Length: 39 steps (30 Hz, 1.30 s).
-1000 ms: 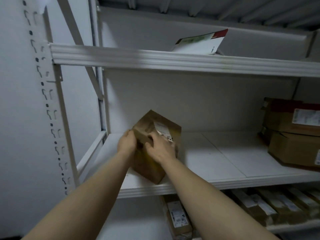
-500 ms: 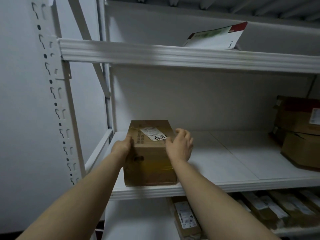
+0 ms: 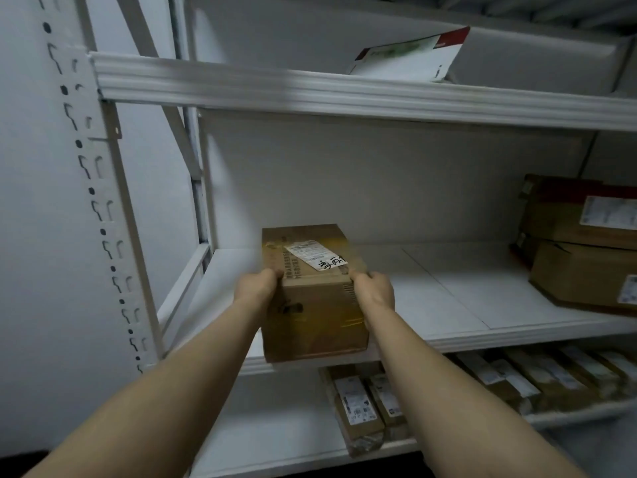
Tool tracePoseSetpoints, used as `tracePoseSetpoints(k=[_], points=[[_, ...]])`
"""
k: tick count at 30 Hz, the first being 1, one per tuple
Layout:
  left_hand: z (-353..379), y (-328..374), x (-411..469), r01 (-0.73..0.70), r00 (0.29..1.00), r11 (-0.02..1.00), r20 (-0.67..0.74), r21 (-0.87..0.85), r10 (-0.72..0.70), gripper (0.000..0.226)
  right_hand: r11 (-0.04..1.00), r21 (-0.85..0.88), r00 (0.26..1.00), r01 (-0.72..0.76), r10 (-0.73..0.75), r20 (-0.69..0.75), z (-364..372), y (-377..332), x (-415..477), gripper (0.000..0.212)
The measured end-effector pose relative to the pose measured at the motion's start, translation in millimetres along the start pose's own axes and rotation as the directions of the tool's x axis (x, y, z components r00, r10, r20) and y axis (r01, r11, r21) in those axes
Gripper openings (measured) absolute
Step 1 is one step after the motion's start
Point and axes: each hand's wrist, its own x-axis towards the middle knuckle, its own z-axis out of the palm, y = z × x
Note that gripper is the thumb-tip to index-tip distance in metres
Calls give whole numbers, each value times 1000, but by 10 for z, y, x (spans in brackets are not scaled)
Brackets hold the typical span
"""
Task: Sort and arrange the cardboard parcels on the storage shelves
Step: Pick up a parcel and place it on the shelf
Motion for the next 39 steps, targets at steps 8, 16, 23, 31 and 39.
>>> tracePoseSetpoints(k=[8,16,23,31,39], points=[[449,-94,-756,-68,997,997,-36,36,69,30,999,4,997,39,-38,-69,-843,269,-269,51],[560,-173,-1261,-42,997,999,-64,-27,40,28,997,26,996,75,-74,-45,-1288,438,-565,51],[641,-383,-1489,-22,999,1000,44,2,22,13,999,-26,997,-47,45,-64,-1297,708,-642,47],[572,-556,-1610,125,932,980,319,157,-170,29,955,140,964,-261,266,-20,-1276,966,-772,63],[522,-602,-1487,66,981,997,188,-41,-57,49,874,334,935,-352,347,76,-1108,1165,-864,86]])
